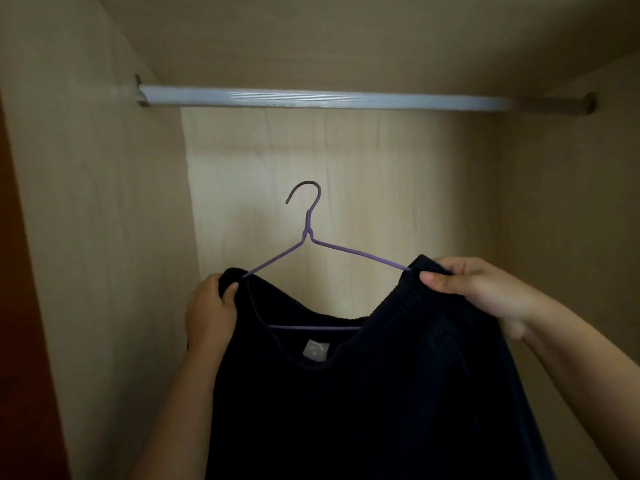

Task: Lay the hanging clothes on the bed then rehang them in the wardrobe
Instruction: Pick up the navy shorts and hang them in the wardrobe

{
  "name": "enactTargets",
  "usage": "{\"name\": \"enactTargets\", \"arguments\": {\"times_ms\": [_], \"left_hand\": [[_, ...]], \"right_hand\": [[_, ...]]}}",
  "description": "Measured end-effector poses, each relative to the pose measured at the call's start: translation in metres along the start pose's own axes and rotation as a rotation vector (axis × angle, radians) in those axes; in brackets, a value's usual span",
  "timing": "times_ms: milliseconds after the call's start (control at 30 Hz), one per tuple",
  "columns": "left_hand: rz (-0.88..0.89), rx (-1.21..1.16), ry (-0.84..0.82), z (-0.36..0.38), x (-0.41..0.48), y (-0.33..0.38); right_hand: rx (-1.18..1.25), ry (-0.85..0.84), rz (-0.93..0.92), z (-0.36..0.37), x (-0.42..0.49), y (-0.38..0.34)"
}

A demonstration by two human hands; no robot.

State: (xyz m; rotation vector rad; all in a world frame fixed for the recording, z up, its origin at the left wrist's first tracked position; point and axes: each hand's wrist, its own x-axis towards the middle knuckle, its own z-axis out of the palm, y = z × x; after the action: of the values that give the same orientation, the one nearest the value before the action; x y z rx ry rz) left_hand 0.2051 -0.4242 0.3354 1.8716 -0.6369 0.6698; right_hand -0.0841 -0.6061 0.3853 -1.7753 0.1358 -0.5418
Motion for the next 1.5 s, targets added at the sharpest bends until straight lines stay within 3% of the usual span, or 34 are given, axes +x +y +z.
{"name": "enactTargets", "arguments": {"times_ms": [200,333,533,767,933,1100,1333,1500], "left_hand": [[0.024,-0.192,0.112,-0.049,-0.021,0.025],[0.171,-0.272,0.152,-0.094,-0.062,0.065],[0.443,-0.187,0.092,-0.153,-0.089,0.101],[0.81,0.086,0.395,-0.215,-0.095,0.115],[0.822,0.224,0.493,-0.247,-0.087,0.11],[0.746,0.254,0.527,-0.262,-0.079,0.095],[0.669,0.184,0.518,-0.258,-0.065,0.076],[0.634,0.107,0.497,-0.257,-0.064,0.069]], "right_hand": [[-0.012,-0.027,-0.055,0.028,0.005,-0.02],[0.017,-0.028,-0.078,0.047,0.001,-0.035],[0.03,0.211,-0.166,0.085,-0.019,-0.055],[-0.15,0.46,-0.296,0.128,0.005,-0.089],[-0.314,0.554,-0.395,0.164,0.043,-0.112],[-0.445,0.631,-0.372,0.195,0.081,-0.126],[-0.46,0.686,-0.304,0.223,0.125,-0.117],[-0.48,0.624,-0.269,0.238,0.143,-0.094]]}}
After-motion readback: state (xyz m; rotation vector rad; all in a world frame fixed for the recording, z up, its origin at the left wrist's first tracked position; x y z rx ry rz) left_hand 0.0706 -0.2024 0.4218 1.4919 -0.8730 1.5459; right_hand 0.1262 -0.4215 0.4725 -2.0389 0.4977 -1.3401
